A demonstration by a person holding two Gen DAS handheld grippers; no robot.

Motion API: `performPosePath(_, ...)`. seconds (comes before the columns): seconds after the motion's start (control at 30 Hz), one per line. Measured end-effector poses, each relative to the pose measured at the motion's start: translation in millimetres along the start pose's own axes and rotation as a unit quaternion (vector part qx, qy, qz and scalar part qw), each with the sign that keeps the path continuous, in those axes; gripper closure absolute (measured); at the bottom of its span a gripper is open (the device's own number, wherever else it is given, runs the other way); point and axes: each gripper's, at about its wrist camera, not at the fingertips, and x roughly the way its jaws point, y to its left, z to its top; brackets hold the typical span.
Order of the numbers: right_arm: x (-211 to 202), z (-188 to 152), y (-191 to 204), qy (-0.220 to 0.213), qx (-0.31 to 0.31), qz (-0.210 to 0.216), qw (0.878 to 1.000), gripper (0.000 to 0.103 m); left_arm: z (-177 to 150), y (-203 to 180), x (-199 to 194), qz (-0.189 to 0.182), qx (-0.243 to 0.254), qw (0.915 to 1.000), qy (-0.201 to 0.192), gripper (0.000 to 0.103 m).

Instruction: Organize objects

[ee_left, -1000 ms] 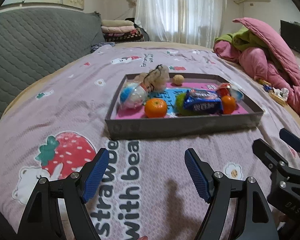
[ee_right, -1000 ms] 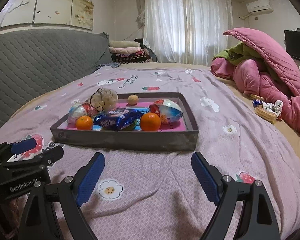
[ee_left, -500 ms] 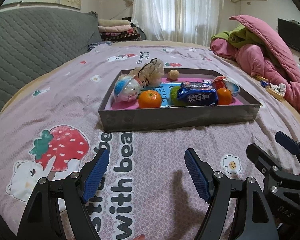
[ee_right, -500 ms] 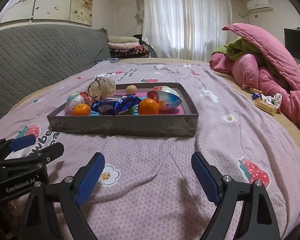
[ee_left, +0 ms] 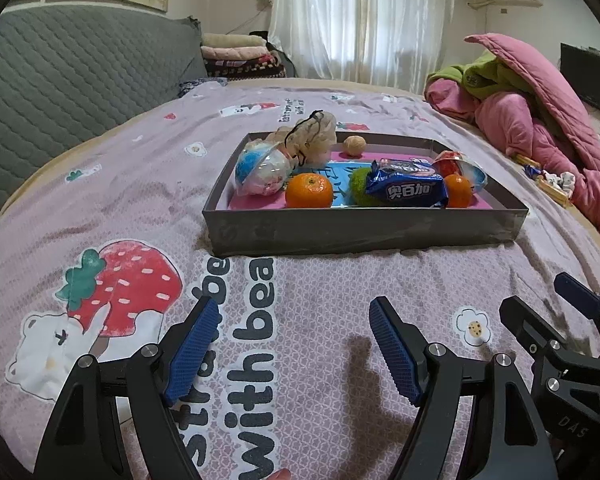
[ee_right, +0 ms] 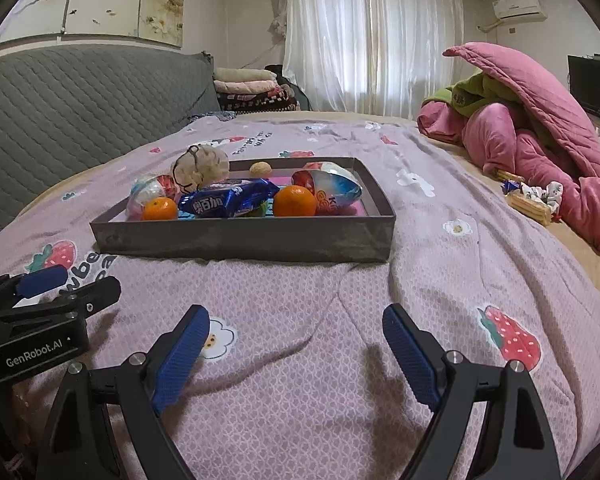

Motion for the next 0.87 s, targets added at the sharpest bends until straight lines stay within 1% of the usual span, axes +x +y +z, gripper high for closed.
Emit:
performPosePath(0.57, 4.1, -4.3, -1.9, 0.009, 0.002, -0.006, 1.0, 0.015, -2.1, 2.6, 2.9, -0.005, -0.003, 1.0, 0.005, 0.024)
performPosePath(0.7, 4.7, -5.0, -1.8, 0.012, 0.001, -0.007, 1.0, 0.015, -3.3, 1.3, 4.0, -0.011, -0.001, 0.9999, 0.006, 0.024)
performPosePath(0.87, 6.1, -5.4, -2.5, 0.013, 0.001, -0.009, 1.0, 0.015, -4.7, 0.4, 5.2, -0.006, -0.002, 0.9999, 0.008, 0.024)
